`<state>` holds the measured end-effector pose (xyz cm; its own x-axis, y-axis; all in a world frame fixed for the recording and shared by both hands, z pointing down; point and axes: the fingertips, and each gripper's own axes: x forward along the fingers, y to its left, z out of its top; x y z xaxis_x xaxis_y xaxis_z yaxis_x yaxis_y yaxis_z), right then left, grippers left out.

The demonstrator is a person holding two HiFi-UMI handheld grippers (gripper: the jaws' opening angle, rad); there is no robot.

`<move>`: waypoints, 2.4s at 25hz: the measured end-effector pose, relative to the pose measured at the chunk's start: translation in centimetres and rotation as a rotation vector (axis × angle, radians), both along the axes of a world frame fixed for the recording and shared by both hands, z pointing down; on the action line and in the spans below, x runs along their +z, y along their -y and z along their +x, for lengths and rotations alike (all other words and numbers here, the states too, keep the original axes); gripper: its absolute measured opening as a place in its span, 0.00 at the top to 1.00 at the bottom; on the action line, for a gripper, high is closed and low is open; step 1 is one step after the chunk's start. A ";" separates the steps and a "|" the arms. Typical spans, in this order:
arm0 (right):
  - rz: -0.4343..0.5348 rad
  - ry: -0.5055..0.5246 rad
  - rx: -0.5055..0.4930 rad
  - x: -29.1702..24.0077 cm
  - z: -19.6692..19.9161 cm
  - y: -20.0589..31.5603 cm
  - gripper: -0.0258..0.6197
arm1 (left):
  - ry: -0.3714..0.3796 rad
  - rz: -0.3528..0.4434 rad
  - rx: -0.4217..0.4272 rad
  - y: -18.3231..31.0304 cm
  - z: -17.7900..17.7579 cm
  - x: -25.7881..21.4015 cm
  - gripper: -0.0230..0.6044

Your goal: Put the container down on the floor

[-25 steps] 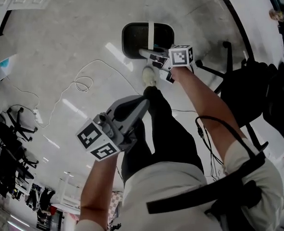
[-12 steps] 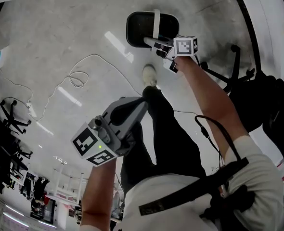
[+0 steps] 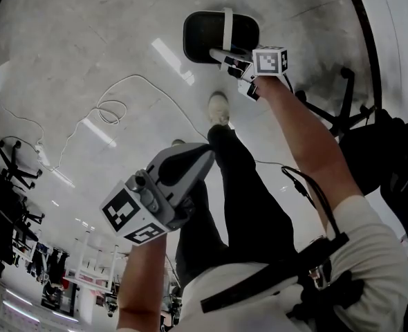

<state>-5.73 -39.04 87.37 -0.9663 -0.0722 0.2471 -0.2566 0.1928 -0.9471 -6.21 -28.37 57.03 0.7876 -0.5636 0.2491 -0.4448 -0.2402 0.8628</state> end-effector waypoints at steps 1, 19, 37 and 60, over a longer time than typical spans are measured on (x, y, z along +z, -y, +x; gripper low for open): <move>0.000 -0.001 -0.003 0.4 0.0 -0.2 0.90 | -0.005 -0.001 -0.001 -0.1 0.0 0.1 0.95; 0.042 0.036 -0.027 1.5 -1.1 -1.5 0.90 | -0.031 0.007 -0.012 -1.1 0.2 1.0 0.95; 0.018 0.039 -0.050 1.4 -0.4 -1.6 0.74 | -0.042 0.006 0.006 -1.0 0.3 1.1 0.95; 0.013 -0.223 0.099 -7.5 11.1 -8.9 0.64 | -0.044 0.173 0.147 -6.0 1.0 -10.4 0.95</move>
<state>5.38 -30.10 79.83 -0.8760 -0.1684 0.4519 -0.4773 0.1685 -0.8624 -5.20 -22.37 46.60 0.8724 -0.4734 0.1219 -0.3566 -0.4459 0.8210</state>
